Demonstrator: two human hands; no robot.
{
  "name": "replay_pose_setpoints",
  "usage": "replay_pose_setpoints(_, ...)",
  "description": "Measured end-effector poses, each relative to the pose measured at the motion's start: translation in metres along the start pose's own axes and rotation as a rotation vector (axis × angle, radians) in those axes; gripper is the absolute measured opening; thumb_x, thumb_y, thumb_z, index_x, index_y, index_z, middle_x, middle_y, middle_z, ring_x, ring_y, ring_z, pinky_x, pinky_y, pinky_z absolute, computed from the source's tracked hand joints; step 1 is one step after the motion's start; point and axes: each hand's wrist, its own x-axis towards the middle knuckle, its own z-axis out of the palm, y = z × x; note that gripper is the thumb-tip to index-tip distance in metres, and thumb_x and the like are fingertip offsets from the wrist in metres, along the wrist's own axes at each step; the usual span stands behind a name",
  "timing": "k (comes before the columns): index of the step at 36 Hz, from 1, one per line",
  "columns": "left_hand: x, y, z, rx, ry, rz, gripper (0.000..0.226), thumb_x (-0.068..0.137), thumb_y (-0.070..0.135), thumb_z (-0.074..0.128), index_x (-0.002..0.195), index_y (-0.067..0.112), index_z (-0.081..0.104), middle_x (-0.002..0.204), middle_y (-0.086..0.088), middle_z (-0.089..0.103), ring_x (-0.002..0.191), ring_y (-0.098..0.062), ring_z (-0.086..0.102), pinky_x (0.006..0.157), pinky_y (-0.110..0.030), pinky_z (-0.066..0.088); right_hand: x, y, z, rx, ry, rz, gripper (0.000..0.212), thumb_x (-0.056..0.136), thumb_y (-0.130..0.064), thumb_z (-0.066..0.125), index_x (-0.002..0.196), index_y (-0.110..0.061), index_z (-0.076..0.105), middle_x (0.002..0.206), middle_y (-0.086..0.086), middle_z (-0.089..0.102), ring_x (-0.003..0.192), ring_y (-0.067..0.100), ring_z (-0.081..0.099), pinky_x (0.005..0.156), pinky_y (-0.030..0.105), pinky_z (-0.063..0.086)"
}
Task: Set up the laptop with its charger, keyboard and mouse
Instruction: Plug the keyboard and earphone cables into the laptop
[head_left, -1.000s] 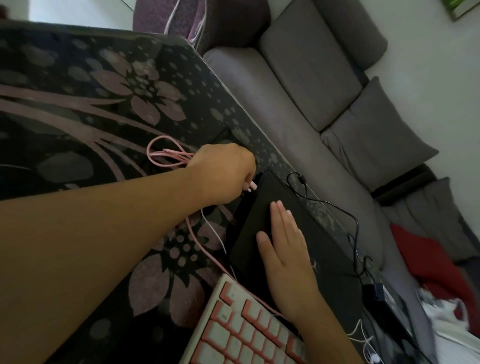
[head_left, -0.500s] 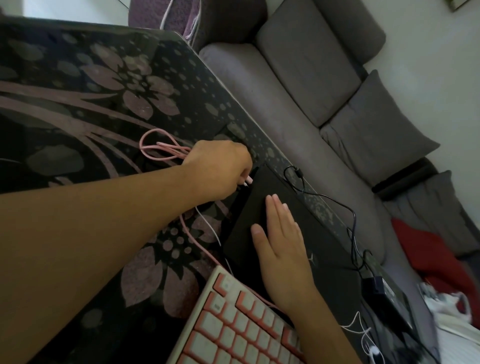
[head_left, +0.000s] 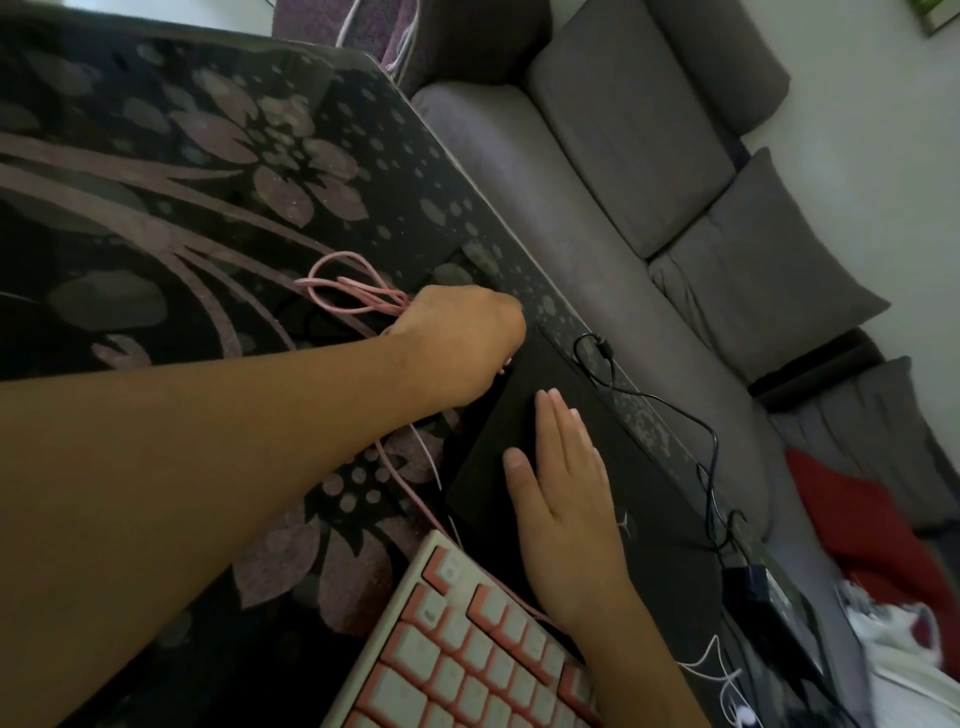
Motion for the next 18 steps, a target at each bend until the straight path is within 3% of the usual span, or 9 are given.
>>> replay_pose_setpoints(5, -0.005, -0.001, -0.004, 0.000, -0.007, 0.012, 0.034, 0.089, 0.018, 0.076, 0.119, 0.026, 0.063, 0.119, -0.002, 0.058, 0.098, -0.023, 0.062, 0.088, -0.048, 0.058, 0.002, -0.001, -0.002, 0.008, -0.002, -0.003, 0.075, 0.097, -0.071, 0.013, 0.165, -0.045, -0.002, 0.172, -0.028, -0.008, 0.155, -0.008, -0.015, 0.132, 0.039, 0.000)
replay_pose_setpoints(10, -0.019, 0.000, -0.011, 0.030, 0.031, 0.042, 0.032, 0.093, 0.021, 0.072, 0.124, 0.027, 0.065, 0.125, -0.004, 0.055, 0.103, -0.022, 0.061, 0.091, -0.045, 0.058, 0.001, -0.003, -0.004, 0.019, 0.008, 0.003, 0.068, 0.107, -0.060, 0.030, 0.168, -0.038, 0.007, 0.175, -0.019, 0.001, 0.159, 0.002, -0.006, 0.132, 0.043, 0.004)
replay_pose_setpoints(18, -0.035, 0.024, -0.034, 0.154, -0.054, -0.063, 0.056, 0.085, 0.016, 0.078, 0.137, 0.027, 0.059, 0.142, -0.008, 0.049, 0.127, -0.031, 0.050, 0.104, -0.050, 0.052, -0.024, -0.002, -0.034, 0.259, -0.068, 0.049, 0.068, 0.105, -0.039, 0.059, 0.165, -0.031, 0.028, 0.173, -0.015, 0.019, 0.159, 0.007, 0.011, 0.131, 0.039, 0.015)
